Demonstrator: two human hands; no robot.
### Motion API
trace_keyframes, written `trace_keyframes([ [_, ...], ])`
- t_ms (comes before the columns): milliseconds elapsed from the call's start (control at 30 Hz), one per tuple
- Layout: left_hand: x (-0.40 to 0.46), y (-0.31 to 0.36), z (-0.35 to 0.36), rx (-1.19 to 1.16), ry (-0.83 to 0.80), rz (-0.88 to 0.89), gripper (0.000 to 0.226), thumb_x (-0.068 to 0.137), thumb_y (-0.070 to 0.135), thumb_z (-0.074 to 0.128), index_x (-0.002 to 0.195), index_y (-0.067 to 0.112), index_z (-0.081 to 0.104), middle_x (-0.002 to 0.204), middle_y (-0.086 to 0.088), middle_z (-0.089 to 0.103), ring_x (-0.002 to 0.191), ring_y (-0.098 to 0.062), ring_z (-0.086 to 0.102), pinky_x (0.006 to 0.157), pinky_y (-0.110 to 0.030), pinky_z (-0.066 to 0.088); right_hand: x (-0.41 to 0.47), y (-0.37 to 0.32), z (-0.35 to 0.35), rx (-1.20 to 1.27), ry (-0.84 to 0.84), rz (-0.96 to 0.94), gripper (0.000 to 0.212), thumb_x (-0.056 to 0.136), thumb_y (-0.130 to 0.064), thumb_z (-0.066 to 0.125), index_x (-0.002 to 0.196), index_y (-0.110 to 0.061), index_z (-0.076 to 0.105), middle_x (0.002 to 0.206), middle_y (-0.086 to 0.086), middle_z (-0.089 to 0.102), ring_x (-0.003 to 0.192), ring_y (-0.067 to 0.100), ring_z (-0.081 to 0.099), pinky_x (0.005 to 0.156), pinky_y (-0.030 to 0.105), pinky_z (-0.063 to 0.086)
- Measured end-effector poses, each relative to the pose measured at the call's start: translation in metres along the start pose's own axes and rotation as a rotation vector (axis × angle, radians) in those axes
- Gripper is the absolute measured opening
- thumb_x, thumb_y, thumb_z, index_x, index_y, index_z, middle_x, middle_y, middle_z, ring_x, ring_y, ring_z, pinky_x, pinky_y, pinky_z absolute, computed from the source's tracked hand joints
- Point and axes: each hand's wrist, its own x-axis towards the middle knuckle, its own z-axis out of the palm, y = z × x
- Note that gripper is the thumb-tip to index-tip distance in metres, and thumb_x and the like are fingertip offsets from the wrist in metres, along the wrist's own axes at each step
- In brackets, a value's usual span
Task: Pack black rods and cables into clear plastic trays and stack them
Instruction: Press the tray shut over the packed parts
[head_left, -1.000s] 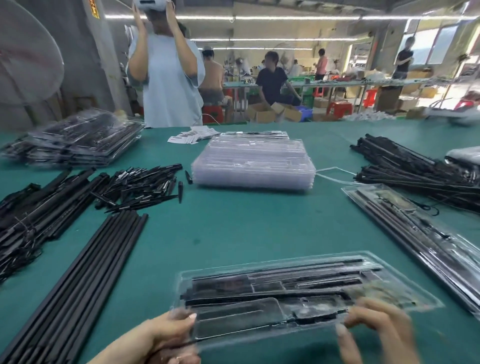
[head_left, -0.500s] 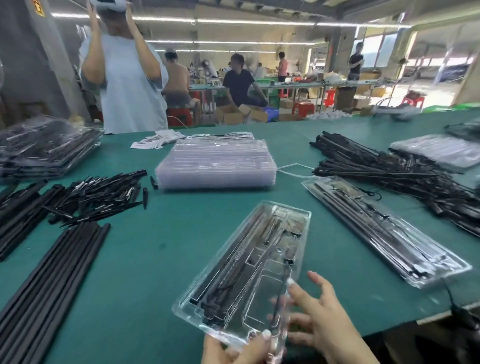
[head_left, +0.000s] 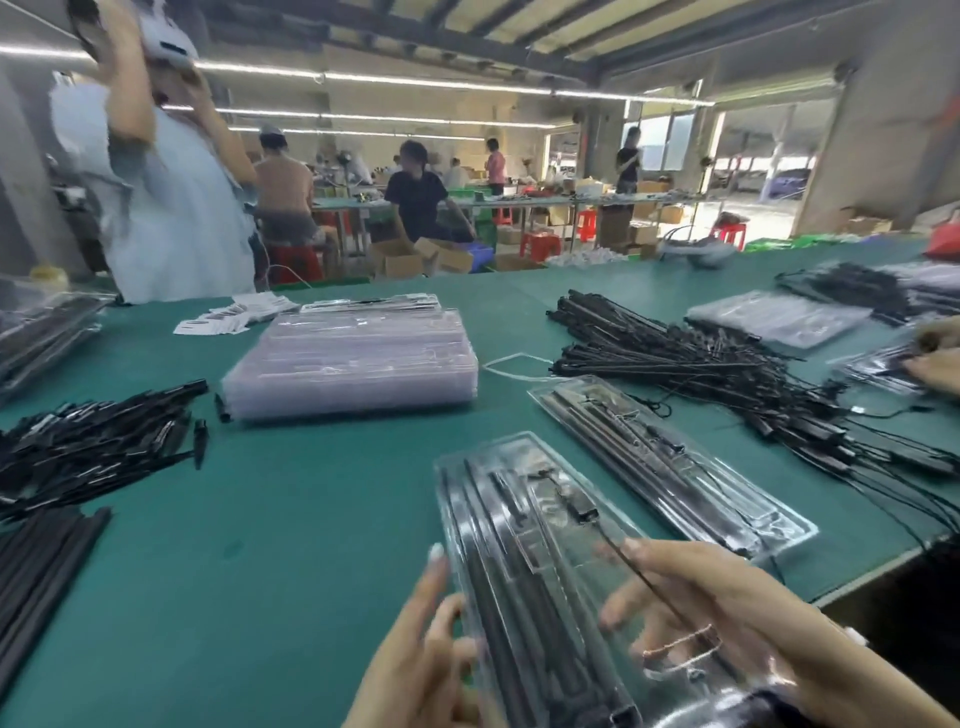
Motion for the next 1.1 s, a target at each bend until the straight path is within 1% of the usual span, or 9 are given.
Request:
trace_keyframes([
  [100,0.022,0.001,0.027,0.135,0.036,0.211,0.062,0.066,0.052,0.068,0.11,0.012,0.053,0.104,0.0,0.061,0.088,-0.014,0.057,0.074,-0.02,0.043,-0.01,-0.017,-0.024,-0.151,-0.003,0.051,0.046,0.073,-0.062,0.063,0.112,-0.04,0.067,0.102,0.014,0.072,0.072,0.022,0.069,0.072,0.038,0.055],
  [200,0.045,0.006,0.06,0.251,0.029,0.302,0.037,0.083,0.037,0.071,0.102,0.013,0.05,0.077,0.009,0.066,0.07,-0.002,0.061,0.061,-0.017,0.046,-0.026,-0.036,-0.06,-0.145,0.069,0.095,0.068,0.065,-0.057,0.078,0.119,-0.018,0.066,0.099,0.015,0.071,0.071,0.026,0.069,0.063,0.035,0.057],
  [300,0.073,0.006,0.089,0.391,-0.029,0.379,0.037,0.089,0.038,0.062,0.108,0.018,0.037,0.044,0.014,0.048,0.038,0.0,0.044,0.04,-0.015,0.035,-0.034,-0.057,-0.091,-0.384,0.29,0.051,0.048,0.075,-0.048,0.07,0.101,-0.008,0.072,0.083,0.004,0.073,0.078,0.031,0.07,0.073,0.039,0.056],
  [367,0.093,0.01,0.109,0.469,0.007,0.453,0.044,0.087,0.047,0.06,0.107,0.017,0.035,0.05,0.01,0.047,0.041,-0.004,0.043,0.04,-0.023,0.039,-0.025,-0.067,-0.111,-0.525,0.473,0.03,0.031,0.09,-0.032,0.06,0.076,-0.007,0.072,0.048,-0.006,0.055,0.039,0.01,0.051,0.042,0.018,0.041],
  [433,0.113,0.013,0.127,0.611,0.075,0.5,0.045,0.085,0.055,0.058,0.094,0.016,0.037,0.064,0.009,0.047,0.054,-0.01,0.047,0.054,-0.032,0.045,-0.008,-0.07,-0.131,-0.721,0.584,0.052,0.036,0.1,-0.018,0.047,0.071,-0.004,0.064,0.039,-0.006,0.05,0.03,0.005,0.042,0.034,0.014,0.032],
  [600,0.166,-0.002,0.144,1.045,0.278,0.389,0.063,0.088,0.065,0.042,0.119,0.01,0.043,0.128,-0.008,0.042,0.121,-0.024,0.039,0.101,-0.035,0.035,0.038,-0.036,-0.165,-1.137,0.73,0.055,0.032,0.098,-0.017,0.044,0.071,-0.017,0.061,0.072,0.001,0.065,0.06,0.011,0.059,0.055,0.022,0.045],
  [700,0.18,-0.024,0.142,1.191,0.347,0.363,0.084,0.093,0.063,0.031,0.149,0.007,0.005,0.155,-0.01,0.003,0.143,-0.024,0.007,0.115,-0.037,0.01,0.058,0.002,-0.167,-1.301,0.789,0.031,0.021,0.097,-0.012,0.043,0.102,-0.017,0.063,0.102,-0.001,0.061,0.09,0.012,0.055,0.078,0.022,0.047],
  [833,0.192,-0.037,0.142,1.094,0.29,0.368,0.086,0.095,0.061,0.024,0.148,0.008,-0.017,0.158,-0.006,-0.005,0.145,-0.021,0.004,0.117,-0.034,0.003,0.072,0.019,-0.171,-1.265,0.85,-0.083,0.026,0.098,-0.01,0.043,0.114,-0.017,0.062,0.103,-0.005,0.058,0.088,0.007,0.054,0.073,0.016,0.046],
  [1100,0.204,-0.032,0.117,1.046,0.147,0.49,0.083,0.089,0.069,0.035,0.153,0.024,0.006,0.148,0.011,0.022,0.131,-0.02,0.029,0.11,-0.031,0.023,0.075,0.022,-0.186,-1.297,0.927,-0.061,0.026,0.098,-0.014,0.044,0.118,-0.016,0.06,0.104,-0.002,0.059,0.089,0.01,0.055,0.073,0.022,0.052],
])
